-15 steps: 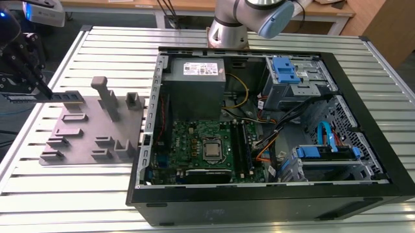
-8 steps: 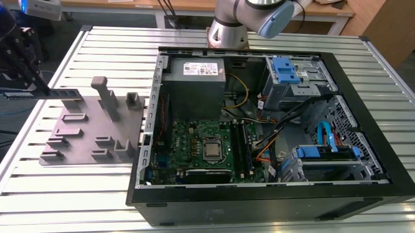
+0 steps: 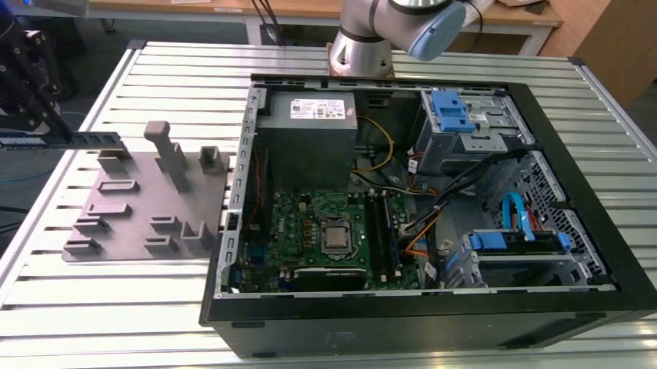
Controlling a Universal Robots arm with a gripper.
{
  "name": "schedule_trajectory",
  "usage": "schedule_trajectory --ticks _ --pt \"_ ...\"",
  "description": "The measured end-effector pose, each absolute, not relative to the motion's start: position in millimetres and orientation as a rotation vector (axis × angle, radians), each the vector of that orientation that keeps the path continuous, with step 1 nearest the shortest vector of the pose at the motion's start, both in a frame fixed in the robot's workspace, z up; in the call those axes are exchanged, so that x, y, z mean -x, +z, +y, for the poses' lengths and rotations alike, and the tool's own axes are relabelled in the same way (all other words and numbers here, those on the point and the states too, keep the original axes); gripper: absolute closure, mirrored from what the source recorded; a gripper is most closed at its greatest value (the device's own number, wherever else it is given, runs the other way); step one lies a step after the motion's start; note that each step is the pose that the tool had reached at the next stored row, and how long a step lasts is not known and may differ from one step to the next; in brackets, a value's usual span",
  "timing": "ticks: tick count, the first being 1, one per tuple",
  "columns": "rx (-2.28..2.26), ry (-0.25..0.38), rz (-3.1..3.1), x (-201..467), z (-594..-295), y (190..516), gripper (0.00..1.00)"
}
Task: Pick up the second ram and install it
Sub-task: 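Pick up the second ram and move it above second insertion slot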
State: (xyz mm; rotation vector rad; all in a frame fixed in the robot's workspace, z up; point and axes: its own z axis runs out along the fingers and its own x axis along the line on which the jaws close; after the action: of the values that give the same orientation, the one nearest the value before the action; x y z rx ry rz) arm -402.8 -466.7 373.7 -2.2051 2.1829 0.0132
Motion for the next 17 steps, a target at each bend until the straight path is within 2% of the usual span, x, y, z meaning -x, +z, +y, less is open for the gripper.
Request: schedule_trajectory --ticks 5,17 --pt "2.205 0.013 2.183 402.8 -466.7 384.6 0.86" --pt "2.205 0.013 2.183 399.7 -466.8 385.2 0.86"
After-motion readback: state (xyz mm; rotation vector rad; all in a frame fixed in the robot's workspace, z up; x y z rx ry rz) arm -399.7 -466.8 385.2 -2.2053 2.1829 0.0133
